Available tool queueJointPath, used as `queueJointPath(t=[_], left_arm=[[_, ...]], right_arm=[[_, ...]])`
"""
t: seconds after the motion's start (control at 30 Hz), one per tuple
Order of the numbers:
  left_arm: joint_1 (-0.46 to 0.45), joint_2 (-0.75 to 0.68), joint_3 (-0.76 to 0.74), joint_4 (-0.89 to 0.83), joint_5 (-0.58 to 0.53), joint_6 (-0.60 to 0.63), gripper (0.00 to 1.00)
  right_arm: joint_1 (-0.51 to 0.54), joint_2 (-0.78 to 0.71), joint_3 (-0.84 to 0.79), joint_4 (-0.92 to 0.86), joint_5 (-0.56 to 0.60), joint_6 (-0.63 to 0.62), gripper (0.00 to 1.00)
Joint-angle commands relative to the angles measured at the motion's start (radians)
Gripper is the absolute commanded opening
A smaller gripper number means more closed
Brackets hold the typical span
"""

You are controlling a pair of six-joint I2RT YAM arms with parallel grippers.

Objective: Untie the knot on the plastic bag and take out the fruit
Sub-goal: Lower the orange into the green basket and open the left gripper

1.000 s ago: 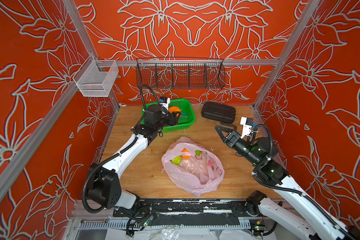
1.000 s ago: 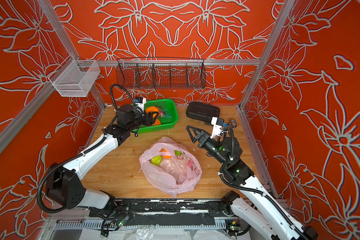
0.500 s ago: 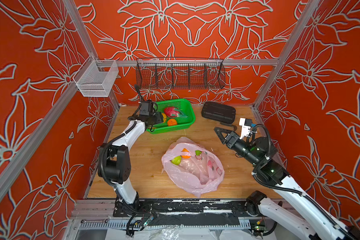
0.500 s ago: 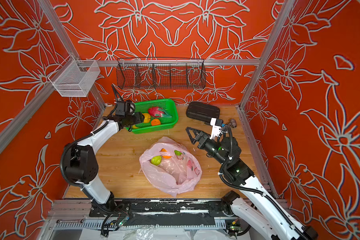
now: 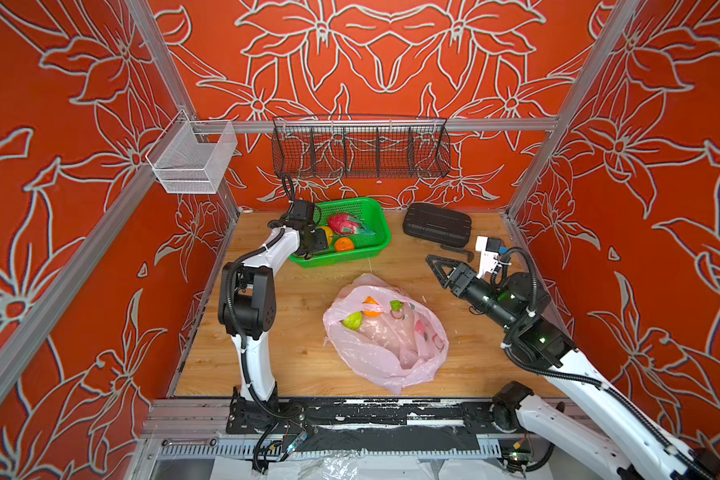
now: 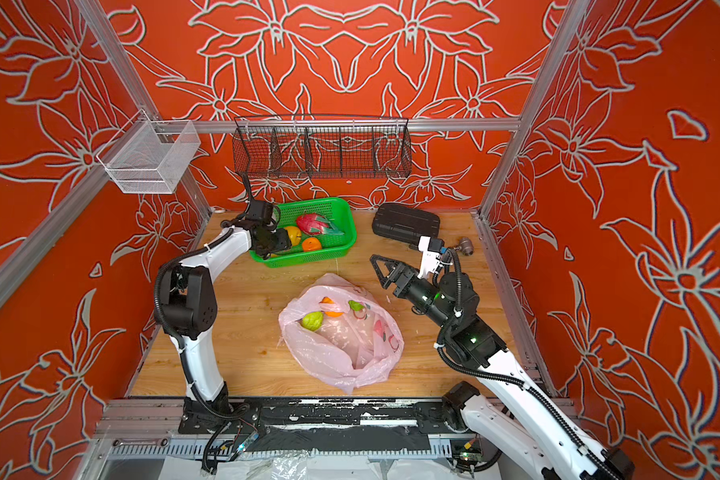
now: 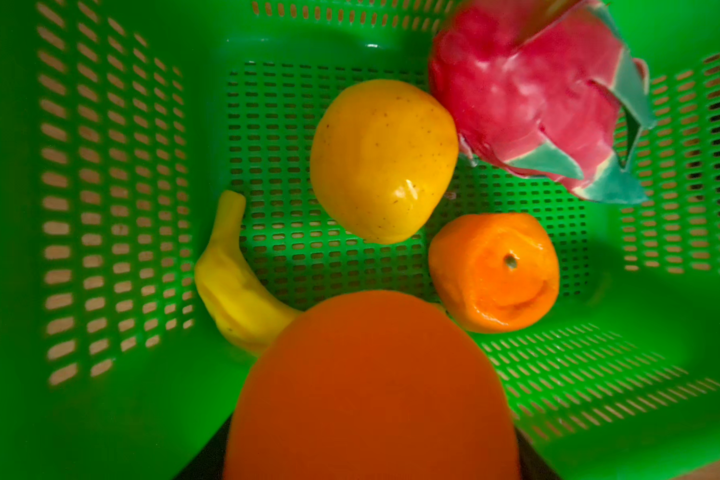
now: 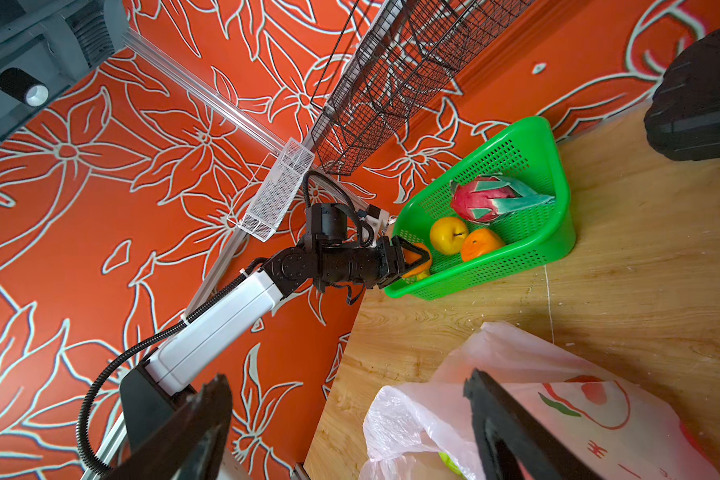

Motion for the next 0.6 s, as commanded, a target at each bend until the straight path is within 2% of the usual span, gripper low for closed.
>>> queueJointPath(t=[0.0,0.23,0.57], left_arm=[[0.001,0.064,0.064,-0.078,-0.013,0.03,0.48],[0.001,0.155,0.15,-0.143,-0.005,0.049,0.58],[0.004,0.164,0.162,-0.16,0.015,0.053,0.7]], right_arm=[[-0.003,0.002,0.023,0.011,-0.002,-0.005,0.9],[-0.003,-0.004,0.023,0.005,-0.007,-0.002,0.9],[-0.003,-0.011,0.023,0.002,-0.004,0.001,0.9]])
